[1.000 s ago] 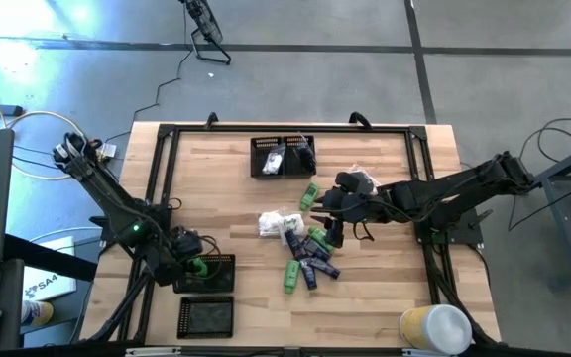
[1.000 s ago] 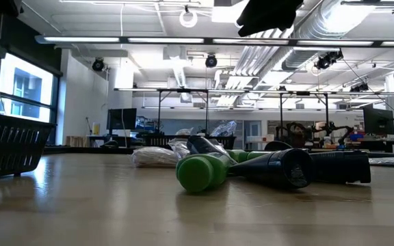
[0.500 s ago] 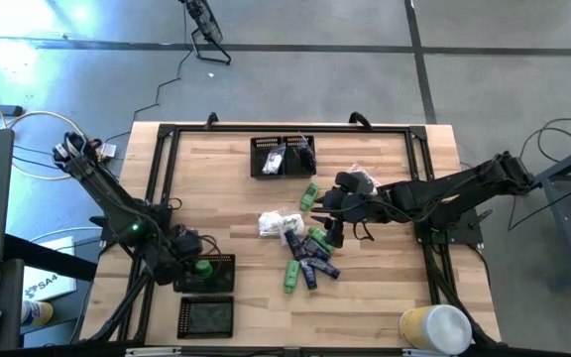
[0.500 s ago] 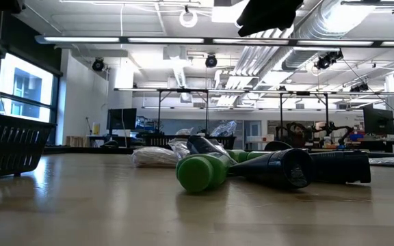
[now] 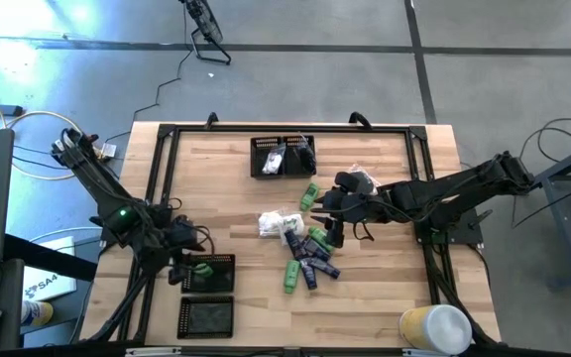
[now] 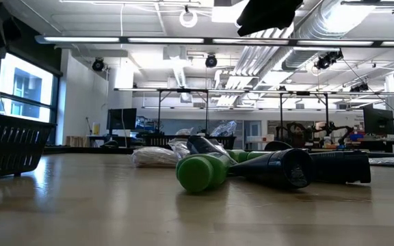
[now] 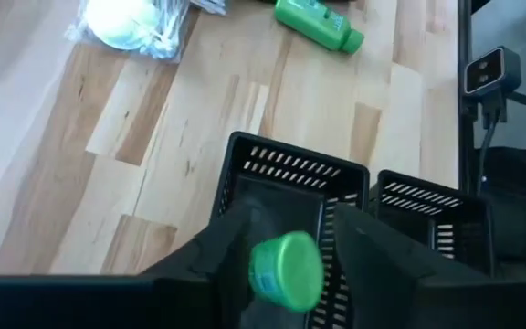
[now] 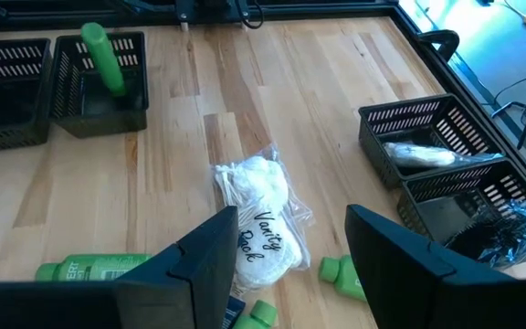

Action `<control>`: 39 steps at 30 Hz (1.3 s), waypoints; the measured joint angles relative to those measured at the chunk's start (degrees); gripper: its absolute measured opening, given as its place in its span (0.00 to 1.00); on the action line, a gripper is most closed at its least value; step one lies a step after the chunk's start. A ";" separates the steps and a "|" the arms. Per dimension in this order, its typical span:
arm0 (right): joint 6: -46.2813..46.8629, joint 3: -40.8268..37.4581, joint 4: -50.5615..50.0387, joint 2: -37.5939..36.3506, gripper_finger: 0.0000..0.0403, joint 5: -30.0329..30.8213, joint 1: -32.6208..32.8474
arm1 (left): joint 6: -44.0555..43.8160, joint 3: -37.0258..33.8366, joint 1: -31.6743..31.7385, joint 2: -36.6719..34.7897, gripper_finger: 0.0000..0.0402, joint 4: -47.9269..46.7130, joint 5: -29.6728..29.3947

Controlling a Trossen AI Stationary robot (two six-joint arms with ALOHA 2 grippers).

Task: Pick & Place Travel size toiletries
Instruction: Put the green shampoo into the middle left basket

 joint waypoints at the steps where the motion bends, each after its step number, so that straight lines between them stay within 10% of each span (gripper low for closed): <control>1: -0.02 0.00 0.01 0.00 0.48 0.01 0.01 | -0.04 0.00 0.00 -0.07 0.33 -0.14 0.60; 12: -0.04 0.00 0.01 0.00 0.48 0.01 0.02 | -3.57 0.00 -0.04 -0.05 0.01 -4.41 13.40; 39: 0.16 0.00 0.00 0.00 0.49 0.03 0.00 | -13.53 0.00 -0.04 11.40 0.00 -6.92 20.34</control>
